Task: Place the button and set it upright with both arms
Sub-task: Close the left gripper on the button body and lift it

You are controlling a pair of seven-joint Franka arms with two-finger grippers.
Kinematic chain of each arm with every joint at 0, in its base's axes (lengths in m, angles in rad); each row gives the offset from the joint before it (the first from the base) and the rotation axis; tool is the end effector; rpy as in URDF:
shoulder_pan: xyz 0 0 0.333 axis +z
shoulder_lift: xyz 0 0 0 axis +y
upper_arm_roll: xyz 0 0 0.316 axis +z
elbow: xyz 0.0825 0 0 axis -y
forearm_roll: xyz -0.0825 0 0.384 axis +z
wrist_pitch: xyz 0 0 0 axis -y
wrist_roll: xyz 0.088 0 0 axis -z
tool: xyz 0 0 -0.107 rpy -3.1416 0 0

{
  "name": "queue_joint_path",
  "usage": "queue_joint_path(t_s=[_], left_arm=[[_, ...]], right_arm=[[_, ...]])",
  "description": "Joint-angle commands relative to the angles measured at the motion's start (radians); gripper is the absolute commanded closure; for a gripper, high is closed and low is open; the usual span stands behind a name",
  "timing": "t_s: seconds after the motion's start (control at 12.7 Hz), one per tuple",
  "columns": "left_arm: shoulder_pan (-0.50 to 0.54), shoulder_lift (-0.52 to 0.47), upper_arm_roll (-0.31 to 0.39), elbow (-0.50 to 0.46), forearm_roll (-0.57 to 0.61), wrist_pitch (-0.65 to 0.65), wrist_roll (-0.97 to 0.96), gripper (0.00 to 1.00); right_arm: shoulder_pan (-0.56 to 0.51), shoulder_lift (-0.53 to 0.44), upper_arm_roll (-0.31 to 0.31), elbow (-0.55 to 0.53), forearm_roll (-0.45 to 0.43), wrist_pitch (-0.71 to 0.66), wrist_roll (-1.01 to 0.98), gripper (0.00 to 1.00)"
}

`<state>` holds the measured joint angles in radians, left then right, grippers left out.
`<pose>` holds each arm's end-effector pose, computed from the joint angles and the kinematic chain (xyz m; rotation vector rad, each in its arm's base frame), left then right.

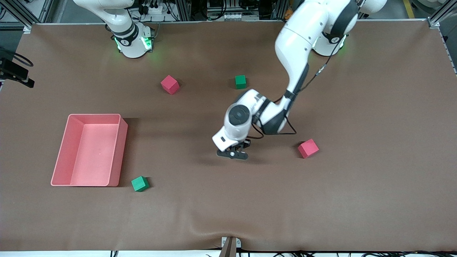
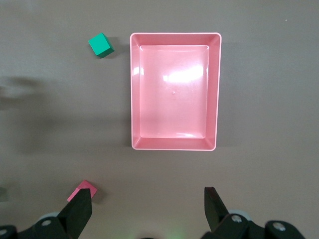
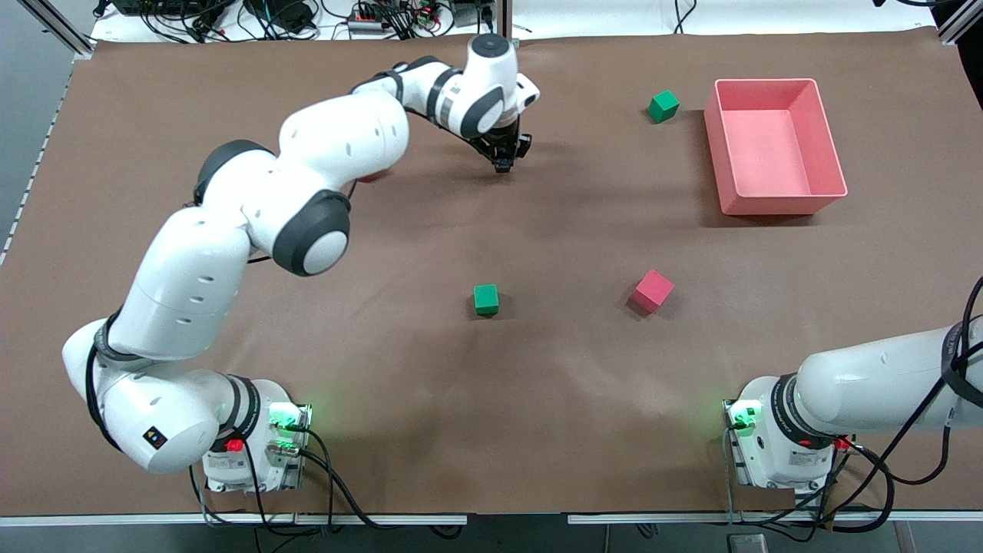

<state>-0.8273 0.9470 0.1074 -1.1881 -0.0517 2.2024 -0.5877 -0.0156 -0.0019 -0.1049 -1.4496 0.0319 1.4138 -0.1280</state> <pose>0.5606 -0.5259 0.2165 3.1200 -0.2356 0.1304 0.5337 -0.0609 0.6683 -3.1055 -0.0186 0.0461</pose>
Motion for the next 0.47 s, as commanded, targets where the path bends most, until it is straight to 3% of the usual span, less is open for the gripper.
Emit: queue_joint_path(t_s=[0.0,0.24,0.39], left_arm=[[-0.180,-0.017,0.176,-0.010,0.097,-0.001,-0.139,1.00],[-0.356,-0.017,0.345,-0.011,0.134,0.000,-0.311,1.00],[-0.453,0.001,0.412,-0.024,0.291,0.005,-0.525,1.00]], right_arm=[[-0.015,-0.027,0.007,-0.021,0.023,-0.006,-0.007,0.00],[-0.007,-0.026,0.007,-0.011,0.025,-0.028,0.140,0.00],[-0.006,-0.024,0.008,-0.006,0.023,-0.035,0.149,0.00]])
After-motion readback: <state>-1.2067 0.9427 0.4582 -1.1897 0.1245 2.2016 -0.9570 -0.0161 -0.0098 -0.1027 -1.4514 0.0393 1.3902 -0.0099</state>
